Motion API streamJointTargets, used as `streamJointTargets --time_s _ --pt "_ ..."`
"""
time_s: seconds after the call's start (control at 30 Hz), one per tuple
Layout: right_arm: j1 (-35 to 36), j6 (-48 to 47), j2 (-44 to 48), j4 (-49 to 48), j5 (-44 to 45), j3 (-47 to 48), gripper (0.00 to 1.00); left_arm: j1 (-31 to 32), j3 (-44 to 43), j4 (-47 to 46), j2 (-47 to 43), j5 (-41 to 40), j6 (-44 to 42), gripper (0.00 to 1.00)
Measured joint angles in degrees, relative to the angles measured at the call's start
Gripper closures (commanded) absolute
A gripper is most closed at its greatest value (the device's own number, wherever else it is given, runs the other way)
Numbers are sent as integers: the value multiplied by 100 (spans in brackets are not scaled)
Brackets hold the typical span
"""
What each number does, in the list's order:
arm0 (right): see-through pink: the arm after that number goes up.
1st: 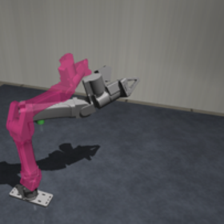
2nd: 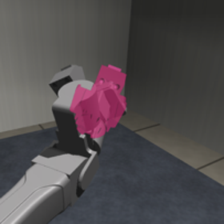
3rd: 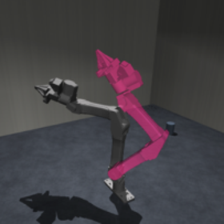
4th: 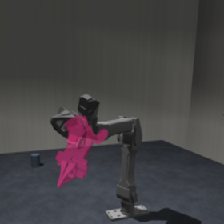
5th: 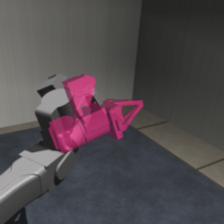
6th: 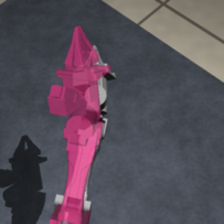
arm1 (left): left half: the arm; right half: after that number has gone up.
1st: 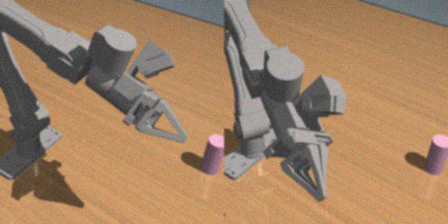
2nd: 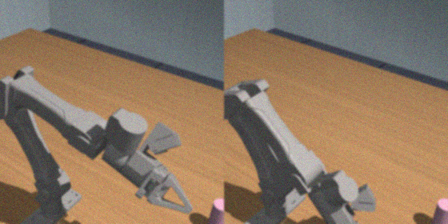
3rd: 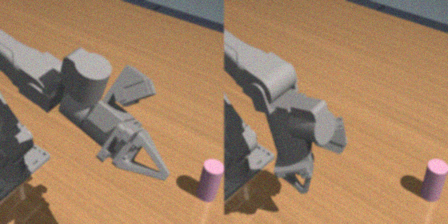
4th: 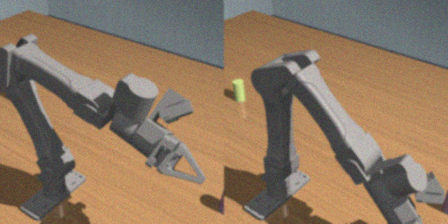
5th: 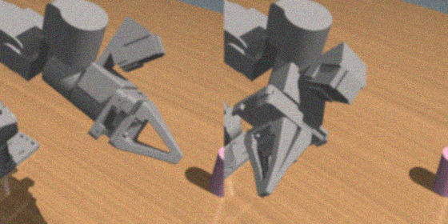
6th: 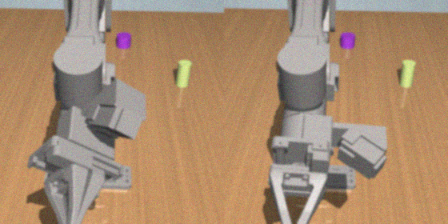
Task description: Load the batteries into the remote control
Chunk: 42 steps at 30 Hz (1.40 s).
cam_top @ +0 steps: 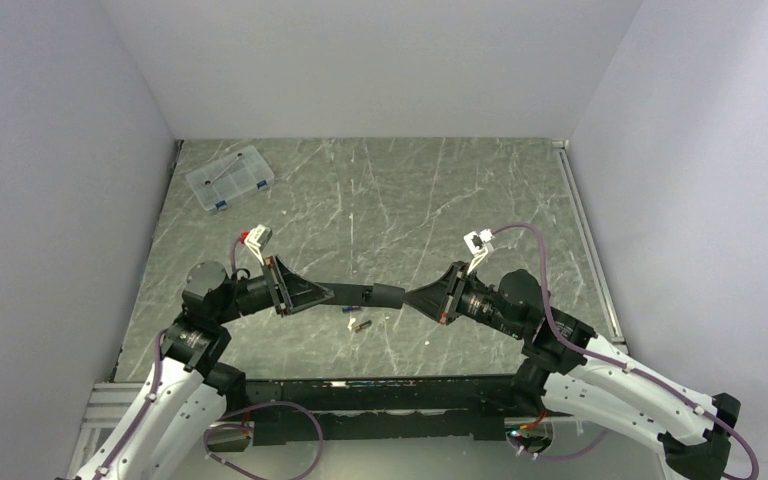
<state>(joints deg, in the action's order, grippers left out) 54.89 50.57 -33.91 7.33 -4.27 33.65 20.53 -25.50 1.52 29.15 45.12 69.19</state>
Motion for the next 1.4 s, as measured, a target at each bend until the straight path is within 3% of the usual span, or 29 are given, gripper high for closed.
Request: streamJointTargets --time_s 0.57,0.9,1.4 --pt "-13 -262 94 721 627 195 96 0 -107 848 103 -223 -553 100" --pt "-177 -601 -369 1082 986 503 96 0 -269 1458 83 -389 -938 100" --pt "-1709 -922 -1119 1097 299 498 98 0 -376 1781 -35 -450 -1130 100"
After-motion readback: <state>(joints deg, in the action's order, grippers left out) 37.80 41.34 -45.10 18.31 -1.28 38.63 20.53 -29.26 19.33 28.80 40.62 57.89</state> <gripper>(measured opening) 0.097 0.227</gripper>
